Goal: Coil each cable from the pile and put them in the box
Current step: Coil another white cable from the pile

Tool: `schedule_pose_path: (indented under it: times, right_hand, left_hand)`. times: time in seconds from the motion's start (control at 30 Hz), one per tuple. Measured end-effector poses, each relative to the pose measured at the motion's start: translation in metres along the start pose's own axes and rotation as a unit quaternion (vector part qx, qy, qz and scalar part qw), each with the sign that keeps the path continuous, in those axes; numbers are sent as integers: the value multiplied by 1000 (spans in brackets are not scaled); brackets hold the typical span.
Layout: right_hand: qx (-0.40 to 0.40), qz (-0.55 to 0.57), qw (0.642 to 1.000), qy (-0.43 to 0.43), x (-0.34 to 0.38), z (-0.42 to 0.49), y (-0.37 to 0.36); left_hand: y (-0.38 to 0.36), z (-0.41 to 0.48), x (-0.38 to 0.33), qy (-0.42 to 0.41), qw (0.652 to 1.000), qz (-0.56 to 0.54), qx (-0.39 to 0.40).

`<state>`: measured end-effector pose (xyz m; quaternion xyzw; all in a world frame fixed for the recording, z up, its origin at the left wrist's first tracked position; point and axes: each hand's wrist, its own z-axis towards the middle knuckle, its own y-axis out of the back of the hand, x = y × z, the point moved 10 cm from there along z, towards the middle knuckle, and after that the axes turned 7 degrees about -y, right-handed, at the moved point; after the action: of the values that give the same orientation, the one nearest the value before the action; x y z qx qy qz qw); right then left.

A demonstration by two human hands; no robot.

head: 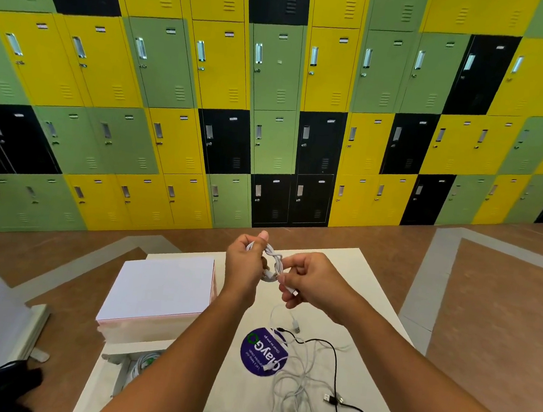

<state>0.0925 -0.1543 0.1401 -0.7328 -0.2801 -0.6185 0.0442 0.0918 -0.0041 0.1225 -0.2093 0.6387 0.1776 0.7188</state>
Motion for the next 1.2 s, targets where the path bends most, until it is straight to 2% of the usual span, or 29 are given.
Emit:
schedule_pose_path:
  times: [0.17,0.33,0.5,0.67,0.9,1.0,1.2]
  right_hand:
    - [-74,-27,997,11,-1,4,23]
    - [-89,-57,994,40,6,4,33]
    - [-82,-99,991,40,7,4,27]
    - [-56,-94,993,41,10,4,18]
    - [-65,-103,990,70,20,3,27]
    - [-90,-70,989,97,25,1,38]
    - [-90,-70,989,96,22,3,40]
  left_hand:
    - [-8,3,-7,-8,996,-15,84]
    - [-24,-7,-16,-55,982,30,178]
    - [-22,-7,-25,-115,974,102,168]
    - [-21,-10,-31,-152,973,79,152]
    - [-13,-5,-18,-90,988,11,122]
    - [-12,1,-16,-67,988,11,138]
    - [-16,1,-11,-22,986,34,162]
